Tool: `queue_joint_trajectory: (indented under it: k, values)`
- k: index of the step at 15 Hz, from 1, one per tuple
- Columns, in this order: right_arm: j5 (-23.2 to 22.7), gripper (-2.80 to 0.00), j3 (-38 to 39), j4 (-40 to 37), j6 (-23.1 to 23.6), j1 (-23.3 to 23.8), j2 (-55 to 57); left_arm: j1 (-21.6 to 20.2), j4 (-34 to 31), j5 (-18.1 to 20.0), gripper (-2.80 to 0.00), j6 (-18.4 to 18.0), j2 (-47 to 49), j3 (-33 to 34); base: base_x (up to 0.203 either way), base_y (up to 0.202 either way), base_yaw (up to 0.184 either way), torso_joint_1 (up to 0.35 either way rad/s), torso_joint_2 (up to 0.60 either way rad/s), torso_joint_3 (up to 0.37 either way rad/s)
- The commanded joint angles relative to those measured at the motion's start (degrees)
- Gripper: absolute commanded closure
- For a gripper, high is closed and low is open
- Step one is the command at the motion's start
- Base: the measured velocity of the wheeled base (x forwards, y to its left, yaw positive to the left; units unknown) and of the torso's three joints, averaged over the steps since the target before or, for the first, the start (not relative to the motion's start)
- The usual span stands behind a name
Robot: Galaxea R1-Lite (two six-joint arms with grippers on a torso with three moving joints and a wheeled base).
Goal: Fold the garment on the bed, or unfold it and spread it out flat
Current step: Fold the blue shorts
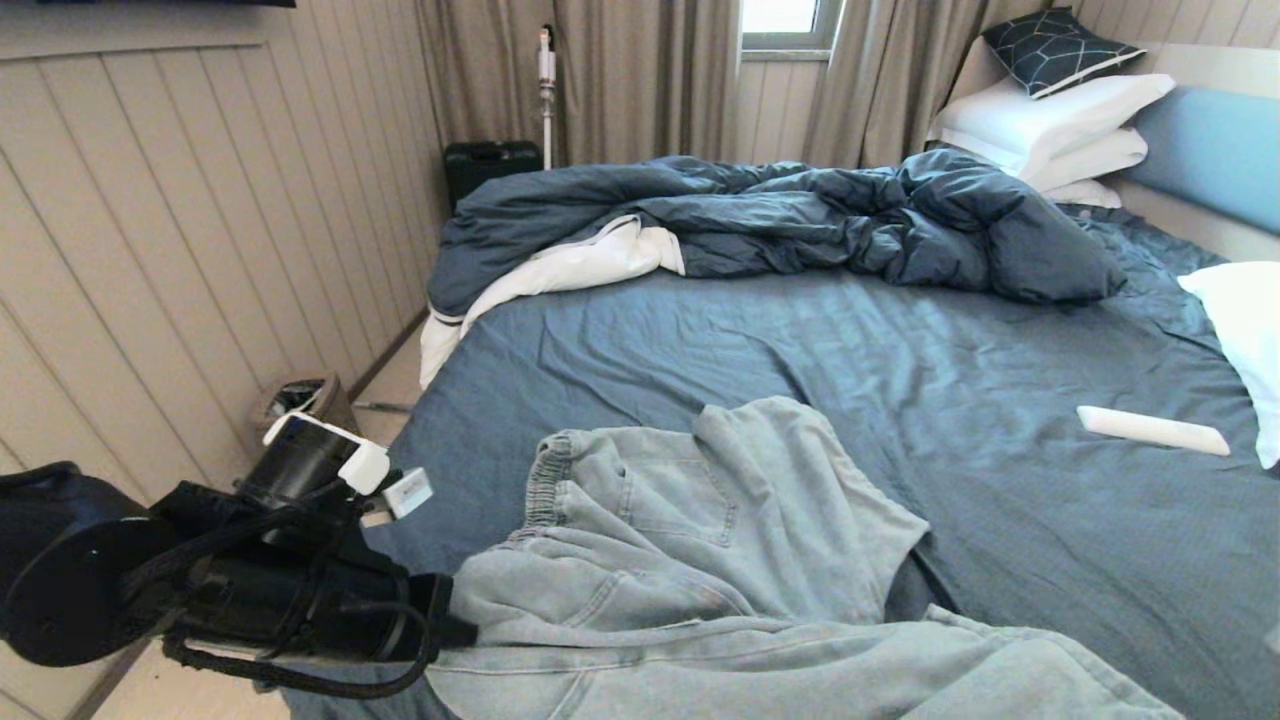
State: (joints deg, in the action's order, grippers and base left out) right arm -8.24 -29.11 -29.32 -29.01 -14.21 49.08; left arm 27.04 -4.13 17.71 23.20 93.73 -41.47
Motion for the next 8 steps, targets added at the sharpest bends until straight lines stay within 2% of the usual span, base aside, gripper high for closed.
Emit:
queue_joint_trajectory:
  k: [1,5,8]
  values:
    - [0.0,0.0,-3.4,-0.3,-0.1,0.0,-0.7,0.0,-2.3,0.0,0.0,0.1,-4.3,-2.0,0.0,0.0,0.0,0.0,0.0,0.0]
    - [0.0,0.0,-11.4,0.2,0.1,0.1,7.5,-0.7,-10.5,-0.2,0.0,-0.9,-3.3,-16.3,0.0,0.0,0.0,0.0,0.0,0.0]
    - [-0.3,0.0,-15.6,4.0,1.1,2.7,20.3,-1.2,-12.0,0.0,0.0,-1.5,6.0,-26.2,0.0,0.0,0.0,0.0,0.0,0.0]
